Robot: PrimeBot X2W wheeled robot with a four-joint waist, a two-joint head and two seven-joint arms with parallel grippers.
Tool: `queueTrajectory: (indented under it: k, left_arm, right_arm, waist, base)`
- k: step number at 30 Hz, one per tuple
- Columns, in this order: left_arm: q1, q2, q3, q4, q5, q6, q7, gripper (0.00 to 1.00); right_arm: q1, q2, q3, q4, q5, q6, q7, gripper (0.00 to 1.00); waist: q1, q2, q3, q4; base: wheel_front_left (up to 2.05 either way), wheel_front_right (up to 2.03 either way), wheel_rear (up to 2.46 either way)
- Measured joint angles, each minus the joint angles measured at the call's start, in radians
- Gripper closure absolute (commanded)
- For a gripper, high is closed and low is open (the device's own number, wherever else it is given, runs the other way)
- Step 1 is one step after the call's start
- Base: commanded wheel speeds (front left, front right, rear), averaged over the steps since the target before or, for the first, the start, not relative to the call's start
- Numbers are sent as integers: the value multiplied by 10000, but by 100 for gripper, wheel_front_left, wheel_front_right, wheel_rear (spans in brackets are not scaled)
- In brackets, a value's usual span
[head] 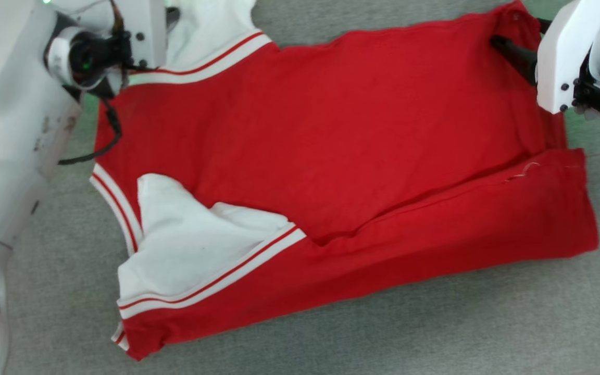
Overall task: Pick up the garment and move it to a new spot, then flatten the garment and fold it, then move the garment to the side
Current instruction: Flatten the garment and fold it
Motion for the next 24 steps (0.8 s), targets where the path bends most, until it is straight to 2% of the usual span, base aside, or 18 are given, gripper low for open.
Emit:
queueTrajectory:
  k: [2, 3, 4, 5, 6, 11, 16, 20, 24]
  left_arm:
    - [-70, -150, 2, 130, 0, -117, -136, 100]
    - [-104, -221, 10, 199, 0, -180, -209, 100]
    - [-129, -286, 19, 272, -2, -257, -272, 100]
    - [-154, -351, 29, 345, -10, -326, -343, 100]
    - [-174, -401, 31, 412, -10, -408, -435, 100]
    - [-115, -533, 174, 794, -56, -800, -1262, 100]
    - [296, -531, 305, 685, -303, -1174, -2127, 100]
    - [868, -265, 345, -332, -652, -1237, -2612, 100]
    - [1972, 525, 127, -2548, -1097, -1267, -2895, 100]
  right_arm:
    - [-213, 2, 263, 86, 98, 0, 75, 0]
    - [-297, -12, 364, 153, 176, 0, 107, 4]
    - [-347, -48, 491, 167, 295, -2, 155, 53]
    - [-392, -111, 583, 186, 422, -2, 155, 82]
    - [-437, -178, 658, 213, 483, -2, 69, 100]
    - [-475, -395, 1156, 142, 688, 2, -625, 100]
    - [-12, -1016, 1455, -286, 1172, 0, -1547, 100]
    - [576, -1712, 1768, -1273, 1586, 0, -2038, 100]
    - [1330, -2629, 1960, -2383, 1942, 0, -2378, 100]
  waist:
    - [0, 0, 76, 144]
    - [0, 0, 110, 208]
    - [0, 0, 138, 266]
    - [0, 0, 161, 319]
    - [0, 0, 176, 368]
    - [0, 0, 26, 535]
    - [0, 0, -492, 688]
    - [0, 0, -1030, 862]
    - [0, 0, -1560, 1081]
  base:
    - [0, 0, 0]
    - [0, 0, 0]
    - [0, 0, 0]
    - [0, 0, 0]
    - [0, 0, 0]
    - [0, 0, 0]
    - [0, 0, 0]
    - [0, 0, 0]
    - [0, 0, 0]
